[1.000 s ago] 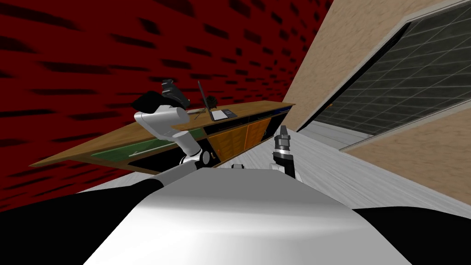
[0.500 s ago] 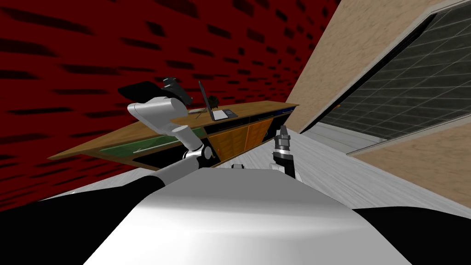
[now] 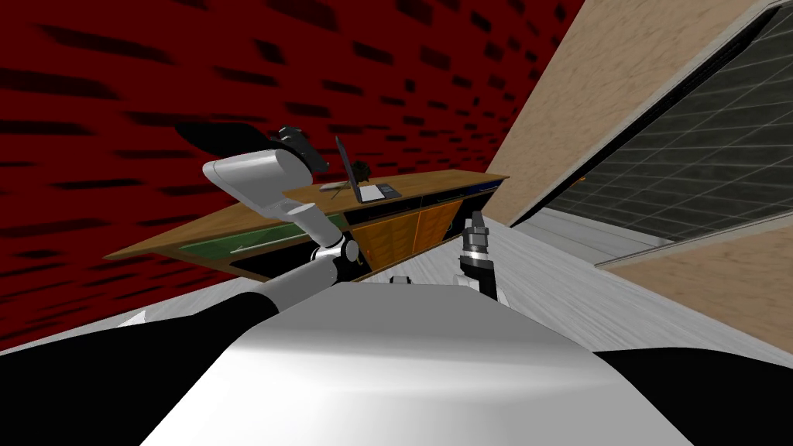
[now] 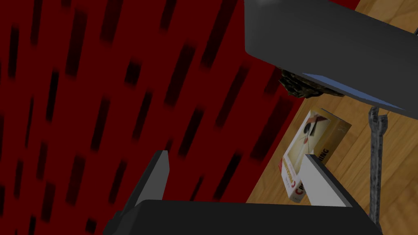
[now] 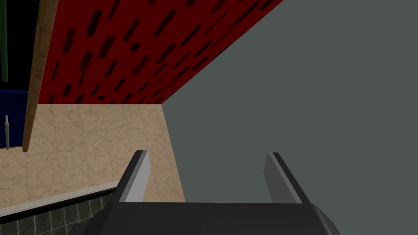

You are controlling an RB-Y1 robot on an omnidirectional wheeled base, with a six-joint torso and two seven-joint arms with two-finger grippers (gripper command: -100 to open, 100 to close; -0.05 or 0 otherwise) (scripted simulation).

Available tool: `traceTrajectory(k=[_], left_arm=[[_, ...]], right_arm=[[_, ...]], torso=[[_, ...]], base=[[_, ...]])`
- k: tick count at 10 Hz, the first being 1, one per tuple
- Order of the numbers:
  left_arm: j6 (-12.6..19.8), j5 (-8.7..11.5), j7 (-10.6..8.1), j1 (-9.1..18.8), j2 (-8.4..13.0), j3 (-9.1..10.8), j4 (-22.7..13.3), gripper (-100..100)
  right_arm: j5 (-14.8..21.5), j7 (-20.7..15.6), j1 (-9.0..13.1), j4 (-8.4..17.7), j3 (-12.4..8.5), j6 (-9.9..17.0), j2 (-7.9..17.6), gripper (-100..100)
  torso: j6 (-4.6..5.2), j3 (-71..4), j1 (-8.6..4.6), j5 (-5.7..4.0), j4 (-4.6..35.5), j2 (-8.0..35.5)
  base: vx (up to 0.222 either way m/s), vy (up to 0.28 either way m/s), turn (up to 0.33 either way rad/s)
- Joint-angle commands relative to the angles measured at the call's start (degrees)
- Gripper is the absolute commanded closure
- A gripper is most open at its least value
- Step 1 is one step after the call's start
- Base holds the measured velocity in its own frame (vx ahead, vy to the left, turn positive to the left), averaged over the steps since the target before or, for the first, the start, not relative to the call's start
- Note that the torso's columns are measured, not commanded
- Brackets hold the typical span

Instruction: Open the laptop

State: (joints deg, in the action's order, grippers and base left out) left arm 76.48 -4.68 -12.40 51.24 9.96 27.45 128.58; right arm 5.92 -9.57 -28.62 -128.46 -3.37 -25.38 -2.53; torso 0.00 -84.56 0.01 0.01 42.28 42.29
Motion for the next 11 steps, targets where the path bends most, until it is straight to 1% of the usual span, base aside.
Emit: traceTrajectory(k=[1, 2, 4, 7, 9, 10, 11], left_arm=[[4.33, 0.74, -1.11, 4.24, -1.45, 0.46, -1.01, -100], [5.10, 0.74, -1.11, 4.34, -1.45, 0.46, -1.01, -100], [8.74, 1.34, -2.00, 7.73, -3.28, 0.78, -1.86, -100], [12.48, 2.01, -2.95, 11.27, -7.20, 1.06, -2.74, -100], [13.72, 2.24, -3.27, 12.45, -10.08, 1.15, -3.05, -100], [12.97, 1.67, -3.28, 11.71, -9.58, 0.78, -2.47, -100], [14.12, 1.29, -3.51, 12.87, -9.30, 0.96, -2.49, -100]], right_arm=[[0.00, 0.00, 0.00, 0.00, 0.00, 0.00, 0.00, 0], [0.00, 0.00, 0.00, 0.00, 0.00, 0.00, 0.00, 0], [0.00, 0.00, 0.00, 0.00, 0.00, 0.00, 0.00, 0], [0.00, 0.00, 0.00, 0.00, 0.00, 0.00, 0.00, 0], [0.00, 0.00, 0.00, 0.00, 0.00, 0.00, 0.00, 0], [0.00, 0.00, 0.00, 0.00, 0.00, 0.00, 0.00, 0], [0.00, 0.00, 0.00, 0.00, 0.00, 0.00, 0.00, 0]], torso=[[-0.01, -0.02, -0.01, -0.01, 0.00, -0.03], [0.00, -0.01, -0.04, -0.01, -0.01, -0.02], [-0.01, 0.00, 0.01, 0.00, 0.00, 0.00], [0.00, -0.01, -0.01, -0.01, 0.00, -0.01], [0.14, -0.01, -0.20, -0.09, -0.07, -0.03], [0.16, -0.04, -0.26, -0.10, -0.11, -0.09], [0.07, -0.06, -0.17, -0.07, -0.07, -0.10]], base=[[0.006, -0.037, 0.126], [0.002, -0.029, 0.031], [0.001, -0.025, 0.076], [0.001, -0.027, 0.086], [0.001, -0.007, 0.042], [0.000, 0.000, 0.000], [0.097, -0.006, -0.020]])
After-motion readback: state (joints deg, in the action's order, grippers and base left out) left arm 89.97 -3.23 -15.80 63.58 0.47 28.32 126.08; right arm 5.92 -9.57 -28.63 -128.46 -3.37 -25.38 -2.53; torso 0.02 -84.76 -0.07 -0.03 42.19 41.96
